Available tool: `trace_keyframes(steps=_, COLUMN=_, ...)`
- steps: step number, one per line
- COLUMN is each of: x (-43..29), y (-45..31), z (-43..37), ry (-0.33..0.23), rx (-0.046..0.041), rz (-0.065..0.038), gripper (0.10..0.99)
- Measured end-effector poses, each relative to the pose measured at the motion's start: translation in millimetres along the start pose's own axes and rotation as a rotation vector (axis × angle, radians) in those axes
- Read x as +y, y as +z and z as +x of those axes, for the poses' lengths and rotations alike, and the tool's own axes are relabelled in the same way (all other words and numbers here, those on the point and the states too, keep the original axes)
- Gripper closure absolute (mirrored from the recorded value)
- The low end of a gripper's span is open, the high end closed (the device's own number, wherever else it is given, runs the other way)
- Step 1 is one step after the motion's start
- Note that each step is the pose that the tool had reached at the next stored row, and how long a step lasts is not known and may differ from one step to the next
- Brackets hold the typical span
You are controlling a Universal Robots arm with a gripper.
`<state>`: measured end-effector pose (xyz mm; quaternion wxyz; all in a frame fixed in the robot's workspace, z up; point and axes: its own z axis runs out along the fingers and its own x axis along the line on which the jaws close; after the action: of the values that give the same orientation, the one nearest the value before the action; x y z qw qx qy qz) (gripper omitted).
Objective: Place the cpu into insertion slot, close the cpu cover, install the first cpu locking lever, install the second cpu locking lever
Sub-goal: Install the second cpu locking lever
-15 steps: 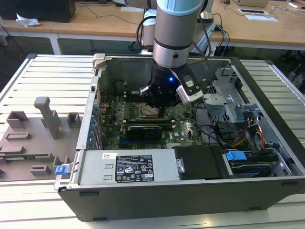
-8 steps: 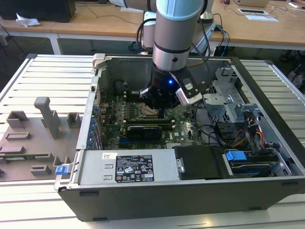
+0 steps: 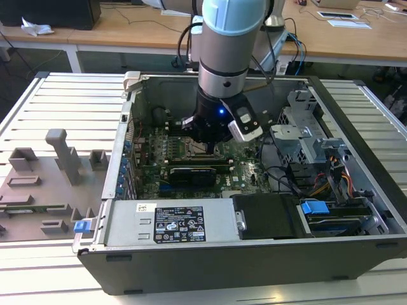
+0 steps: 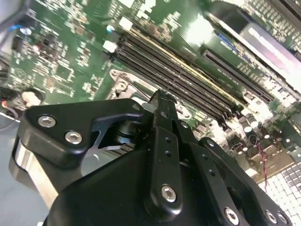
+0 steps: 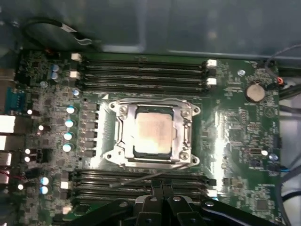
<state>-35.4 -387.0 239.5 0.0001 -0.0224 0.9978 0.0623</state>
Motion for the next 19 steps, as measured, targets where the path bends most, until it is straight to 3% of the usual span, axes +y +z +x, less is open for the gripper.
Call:
trace_keyframes(steps=2, x=0.1, y=3.3, z=6.8, ry=0.000, rx=-0.0004, rz=-0.007, gripper=0.980)
trace_keyframes(steps=19, x=-2.9, y=30.2, z=8.5, ry=0.000, rx=-0.0003, rz=-0.008, gripper=0.980)
